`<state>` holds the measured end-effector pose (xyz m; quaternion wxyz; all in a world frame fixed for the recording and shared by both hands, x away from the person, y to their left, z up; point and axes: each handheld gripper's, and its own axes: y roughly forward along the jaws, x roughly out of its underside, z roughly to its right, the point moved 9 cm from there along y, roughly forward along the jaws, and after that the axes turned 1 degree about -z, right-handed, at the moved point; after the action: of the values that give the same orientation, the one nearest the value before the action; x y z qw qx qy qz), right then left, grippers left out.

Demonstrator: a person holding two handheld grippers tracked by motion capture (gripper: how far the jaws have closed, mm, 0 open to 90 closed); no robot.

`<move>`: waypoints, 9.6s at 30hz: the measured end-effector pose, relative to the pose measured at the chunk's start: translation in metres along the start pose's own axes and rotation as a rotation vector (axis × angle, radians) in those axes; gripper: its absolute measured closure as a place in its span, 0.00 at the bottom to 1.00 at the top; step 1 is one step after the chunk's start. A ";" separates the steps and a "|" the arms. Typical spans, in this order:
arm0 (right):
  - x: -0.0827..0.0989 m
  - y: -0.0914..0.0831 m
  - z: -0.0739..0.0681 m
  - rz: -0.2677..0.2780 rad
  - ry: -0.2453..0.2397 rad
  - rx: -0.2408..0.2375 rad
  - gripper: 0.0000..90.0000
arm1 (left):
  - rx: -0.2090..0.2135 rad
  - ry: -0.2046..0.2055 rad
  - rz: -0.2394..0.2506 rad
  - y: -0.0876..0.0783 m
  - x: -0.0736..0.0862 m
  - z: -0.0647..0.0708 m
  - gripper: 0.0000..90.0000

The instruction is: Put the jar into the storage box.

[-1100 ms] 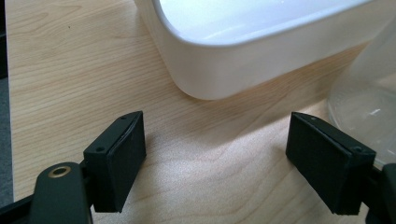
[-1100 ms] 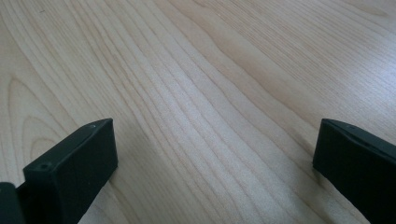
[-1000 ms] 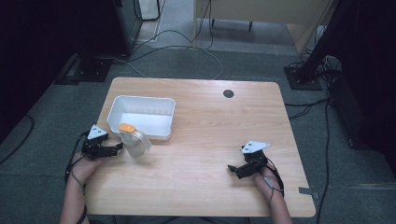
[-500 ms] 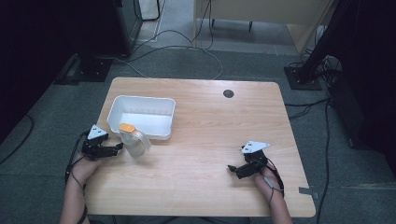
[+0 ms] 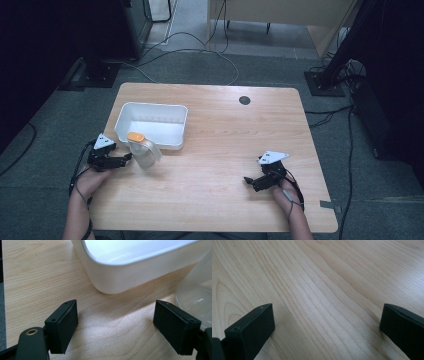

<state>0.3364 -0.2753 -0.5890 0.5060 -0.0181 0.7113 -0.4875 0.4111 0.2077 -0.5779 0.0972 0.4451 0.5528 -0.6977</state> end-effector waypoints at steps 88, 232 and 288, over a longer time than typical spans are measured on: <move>0.000 0.000 0.000 0.000 0.001 0.000 0.00 | 0.226 0.138 -0.043 -0.030 -0.014 0.063 0.23; 0.001 -0.001 -0.001 0.000 0.017 0.015 0.00 | -0.152 -0.110 0.331 0.043 -0.106 0.046 0.32; 0.002 -0.002 -0.002 0.001 0.018 0.016 0.00 | -0.057 -0.112 0.237 0.036 -0.105 0.049 0.24</move>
<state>0.3337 -0.2759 -0.5890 0.4999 -0.0093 0.7119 -0.4932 0.4694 0.1149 -0.5264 0.2223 0.4646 0.5097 -0.6892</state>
